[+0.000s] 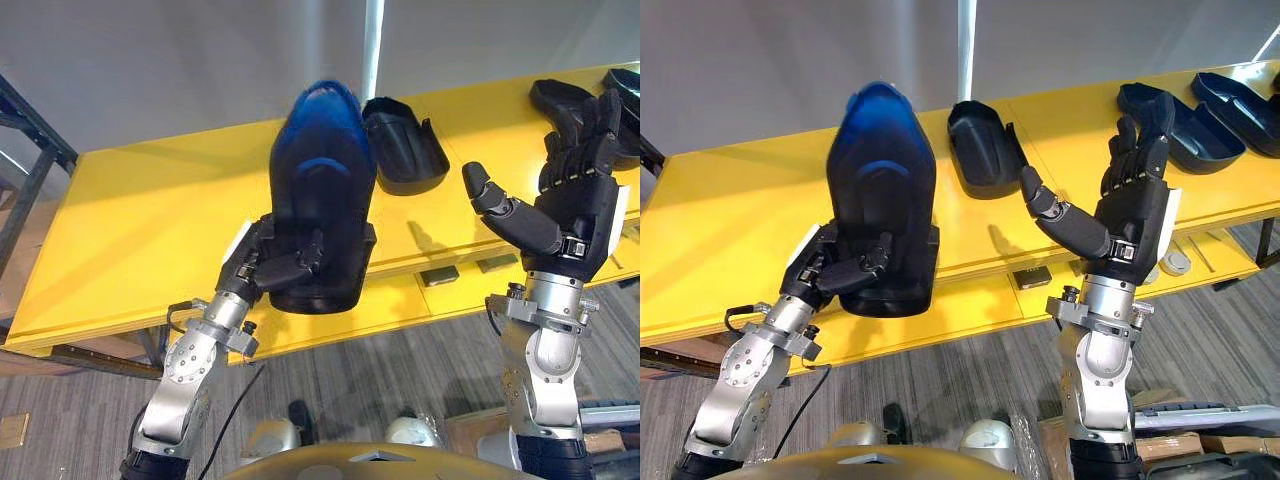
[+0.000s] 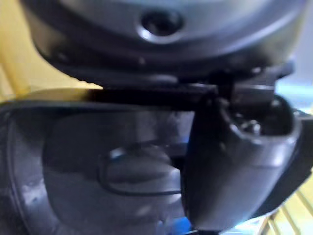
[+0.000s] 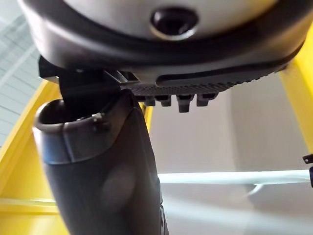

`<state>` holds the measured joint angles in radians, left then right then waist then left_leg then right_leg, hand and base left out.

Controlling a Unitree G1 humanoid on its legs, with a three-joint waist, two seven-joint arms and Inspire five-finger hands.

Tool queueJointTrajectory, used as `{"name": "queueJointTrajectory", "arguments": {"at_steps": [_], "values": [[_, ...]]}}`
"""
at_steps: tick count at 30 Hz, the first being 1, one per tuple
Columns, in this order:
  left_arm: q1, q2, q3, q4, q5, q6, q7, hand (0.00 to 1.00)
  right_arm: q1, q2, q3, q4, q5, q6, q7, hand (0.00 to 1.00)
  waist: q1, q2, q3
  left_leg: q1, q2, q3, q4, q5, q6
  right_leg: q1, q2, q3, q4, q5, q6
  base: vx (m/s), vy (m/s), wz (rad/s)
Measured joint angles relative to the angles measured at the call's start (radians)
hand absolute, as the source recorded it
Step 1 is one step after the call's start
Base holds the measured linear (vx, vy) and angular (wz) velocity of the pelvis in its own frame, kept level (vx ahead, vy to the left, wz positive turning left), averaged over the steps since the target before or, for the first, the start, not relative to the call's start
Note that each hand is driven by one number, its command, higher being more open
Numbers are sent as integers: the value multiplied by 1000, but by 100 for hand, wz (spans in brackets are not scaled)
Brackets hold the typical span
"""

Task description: Walk over and take three plastic housings, then place them on the shelf

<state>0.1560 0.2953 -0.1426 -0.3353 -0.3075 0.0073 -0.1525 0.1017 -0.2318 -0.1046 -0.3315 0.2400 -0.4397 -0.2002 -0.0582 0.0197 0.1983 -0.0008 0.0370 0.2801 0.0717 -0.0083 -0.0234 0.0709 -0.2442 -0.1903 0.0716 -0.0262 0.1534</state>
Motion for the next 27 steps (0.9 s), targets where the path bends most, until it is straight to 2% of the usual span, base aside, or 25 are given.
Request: {"name": "queueJointTrajectory", "arguments": {"at_steps": [3, 7, 9, 15, 19, 22, 27], "values": [[-25, -2, -9, 3, 0, 21, 53, 0, -2, -2, 0, 1, -3, 9, 3, 100, -2, -5, -3, -11, 5, 6, -42, 31, -2, -21, 14, 0, -27, 27, -7, 0, 0, 0], [-60, -7, -7, 37, -3, 53, 155, 0, -1, -2, 4, 2, -30, 19, 11, 100, -7, -7, -5, 17, 6, 18, -98, 65, -5, -23, 22, 1, -27, 35, -6, -6, 4, -6], [-82, -15, -8, 59, -11, 57, 178, 0, -1, -2, 11, 2, -29, 21, 14, 100, -9, -8, -8, 28, 5, 21, -121, 76, -4, -23, 23, 1, -30, 41, -7, -27, 21, -5], [-190, -26, 8, 177, -49, 69, 269, 0, -1, 0, 95, 15, -34, 22, 44, 100, -28, -19, -23, 46, 2, 39, -160, 96, -11, -18, 27, 4, -58, 63, -2, -61, 25, -8], [-256, -27, 53, 285, -91, 85, 297, 0, -4, -2, 107, 39, -37, 36, 69, 100, -37, -3, -35, 50, 8, 49, -161, 105, -10, -22, 32, 9, -57, 65, -3, -64, 12, -9], [-333, -22, 129, 412, -138, 88, 327, 0, -26, -22, 113, 109, -36, 65, 86, 100, -44, 10, -45, 47, 18, 59, -161, 112, -15, -38, 42, 20, -61, 70, -13, -65, -6, -12], [-386, -1, 200, 546, -246, 100, 335, 0, -37, -47, 116, 128, -35, 82, 107, 100, -54, 23, -53, 45, 26, 70, -161, 115, -19, -38, 51, 29, -83, 87, -14, -16, -1, -9]]}}
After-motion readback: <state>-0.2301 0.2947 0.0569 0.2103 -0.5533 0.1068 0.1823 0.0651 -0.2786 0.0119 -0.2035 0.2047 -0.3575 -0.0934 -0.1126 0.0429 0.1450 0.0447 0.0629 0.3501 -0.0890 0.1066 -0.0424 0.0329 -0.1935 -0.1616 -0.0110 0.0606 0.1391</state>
